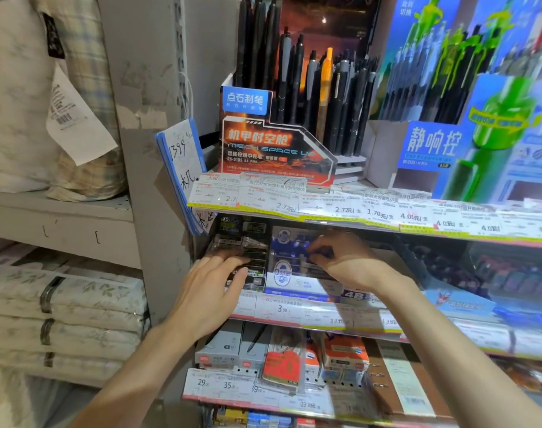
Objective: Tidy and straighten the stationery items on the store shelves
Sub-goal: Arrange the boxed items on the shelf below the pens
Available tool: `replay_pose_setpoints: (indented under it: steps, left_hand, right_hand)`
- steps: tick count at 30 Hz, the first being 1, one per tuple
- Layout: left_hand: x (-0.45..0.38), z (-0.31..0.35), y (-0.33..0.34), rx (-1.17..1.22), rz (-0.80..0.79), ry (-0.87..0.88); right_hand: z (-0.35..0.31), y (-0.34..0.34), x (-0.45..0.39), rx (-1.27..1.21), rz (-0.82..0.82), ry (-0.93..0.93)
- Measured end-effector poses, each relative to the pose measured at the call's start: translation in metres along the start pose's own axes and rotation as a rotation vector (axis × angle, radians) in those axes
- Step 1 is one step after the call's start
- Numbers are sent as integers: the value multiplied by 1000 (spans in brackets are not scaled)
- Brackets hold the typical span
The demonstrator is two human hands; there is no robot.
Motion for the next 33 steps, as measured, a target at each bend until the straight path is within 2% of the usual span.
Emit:
replay_pose_setpoints:
  steps: [4, 16, 22, 27, 33]
  left_hand:
    - [-1, 0, -1, -42, 27, 11]
    - [-1, 1, 0, -31, 23, 37]
    - [-1, 1, 0, -21, 22, 38]
    - [0, 0, -2, 2, 24, 34]
    - [1, 1, -3, 14, 38, 42]
  right_hand:
    - [6, 3, 10, 89, -46, -34]
    - [10, 1, 10, 25, -21, -26]
    - [-34, 0, -1, -137, -38, -58]
    - [-71, 26, -22, -66, -107, -84]
    - [-80, 43, -38, 8, -106, -95]
Point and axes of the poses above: each hand's wrist, its own x-axis away from the middle knuckle, its own y-axis out of the palm, z = x × y, the point moved 10 cm from there along -x, towards the middle knuckle, and after that the axes turned 15 degrees about y, right-handed, at the moved point
